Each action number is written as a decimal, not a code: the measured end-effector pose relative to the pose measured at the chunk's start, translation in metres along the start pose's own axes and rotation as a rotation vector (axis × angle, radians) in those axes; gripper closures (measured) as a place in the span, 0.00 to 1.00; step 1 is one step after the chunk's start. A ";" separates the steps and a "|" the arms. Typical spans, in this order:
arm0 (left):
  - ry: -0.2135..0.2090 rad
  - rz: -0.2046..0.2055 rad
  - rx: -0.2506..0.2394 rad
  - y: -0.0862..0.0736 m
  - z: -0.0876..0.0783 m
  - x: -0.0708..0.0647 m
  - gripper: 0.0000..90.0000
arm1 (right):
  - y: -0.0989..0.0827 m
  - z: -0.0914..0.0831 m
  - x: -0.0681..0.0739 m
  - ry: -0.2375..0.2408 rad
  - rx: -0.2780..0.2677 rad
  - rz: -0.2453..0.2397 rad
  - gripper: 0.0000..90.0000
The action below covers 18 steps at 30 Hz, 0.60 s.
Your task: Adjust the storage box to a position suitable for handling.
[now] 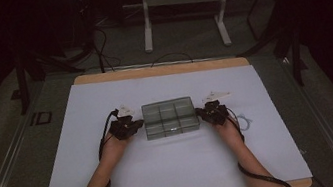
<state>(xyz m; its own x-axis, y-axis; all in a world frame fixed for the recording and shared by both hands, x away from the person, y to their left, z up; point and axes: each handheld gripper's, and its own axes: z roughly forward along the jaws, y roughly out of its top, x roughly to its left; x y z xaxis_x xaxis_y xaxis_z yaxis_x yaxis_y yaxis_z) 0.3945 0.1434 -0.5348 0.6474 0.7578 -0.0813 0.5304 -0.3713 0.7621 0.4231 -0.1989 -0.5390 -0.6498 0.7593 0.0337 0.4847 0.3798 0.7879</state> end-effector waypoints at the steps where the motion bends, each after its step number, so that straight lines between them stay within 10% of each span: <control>1: 0.001 0.001 0.002 0.000 0.000 0.000 1.00 | 0.000 0.000 0.000 0.000 0.002 0.000 1.00; 18: -0.010 0.018 0.027 0.011 0.003 -0.009 1.00 | -0.003 -0.013 -0.004 -0.008 0.000 0.033 1.00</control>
<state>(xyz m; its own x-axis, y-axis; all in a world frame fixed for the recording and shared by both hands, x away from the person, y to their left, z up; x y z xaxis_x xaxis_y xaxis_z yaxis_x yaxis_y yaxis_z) 0.3957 0.1309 -0.5275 0.6625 0.7454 -0.0741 0.5328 -0.3995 0.7460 0.4167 -0.2098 -0.5339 -0.6287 0.7757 0.0545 0.5060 0.3549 0.7861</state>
